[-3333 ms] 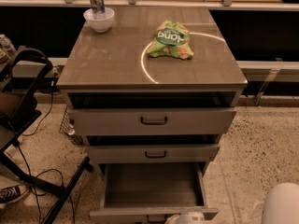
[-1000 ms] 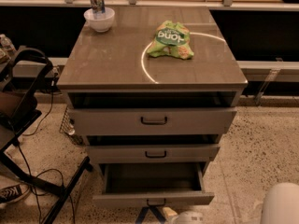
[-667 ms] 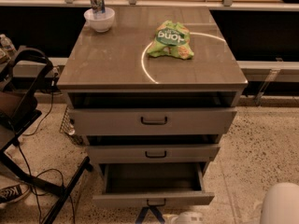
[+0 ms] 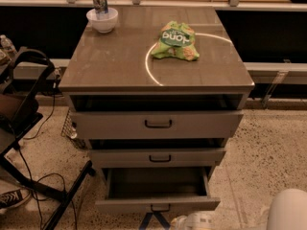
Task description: Close bottom drawer
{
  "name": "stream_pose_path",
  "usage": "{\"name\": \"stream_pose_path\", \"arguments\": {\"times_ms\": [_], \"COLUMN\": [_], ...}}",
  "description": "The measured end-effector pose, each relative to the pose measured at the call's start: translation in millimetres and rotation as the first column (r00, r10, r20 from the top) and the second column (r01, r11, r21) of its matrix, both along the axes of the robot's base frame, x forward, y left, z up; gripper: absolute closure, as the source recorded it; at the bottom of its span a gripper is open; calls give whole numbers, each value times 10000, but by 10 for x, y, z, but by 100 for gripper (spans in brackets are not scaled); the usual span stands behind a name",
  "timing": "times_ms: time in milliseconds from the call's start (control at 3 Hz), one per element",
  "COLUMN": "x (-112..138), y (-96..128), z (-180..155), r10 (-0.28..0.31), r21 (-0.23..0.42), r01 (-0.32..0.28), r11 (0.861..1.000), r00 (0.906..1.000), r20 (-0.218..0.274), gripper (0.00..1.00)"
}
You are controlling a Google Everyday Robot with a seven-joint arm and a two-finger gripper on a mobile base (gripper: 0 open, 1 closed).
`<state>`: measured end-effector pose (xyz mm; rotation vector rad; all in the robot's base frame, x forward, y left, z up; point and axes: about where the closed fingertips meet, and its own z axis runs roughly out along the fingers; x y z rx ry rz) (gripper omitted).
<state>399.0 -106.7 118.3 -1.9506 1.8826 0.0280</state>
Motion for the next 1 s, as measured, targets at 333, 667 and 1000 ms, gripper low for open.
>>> {"name": "stream_pose_path", "arguments": {"times_ms": [333,667,1000], "x": [396,823,1071], "y": [-247,-575,-677], "z": [0,20,13], "r10": [-613,-1221,-1390], "r21": [90,279,423], "r01": [609,1199,1347], "r11": [9981,9924,9900], "r00": [9971,9874,9822], "r20": [456,1006,1264], "gripper": [100,100,100]}}
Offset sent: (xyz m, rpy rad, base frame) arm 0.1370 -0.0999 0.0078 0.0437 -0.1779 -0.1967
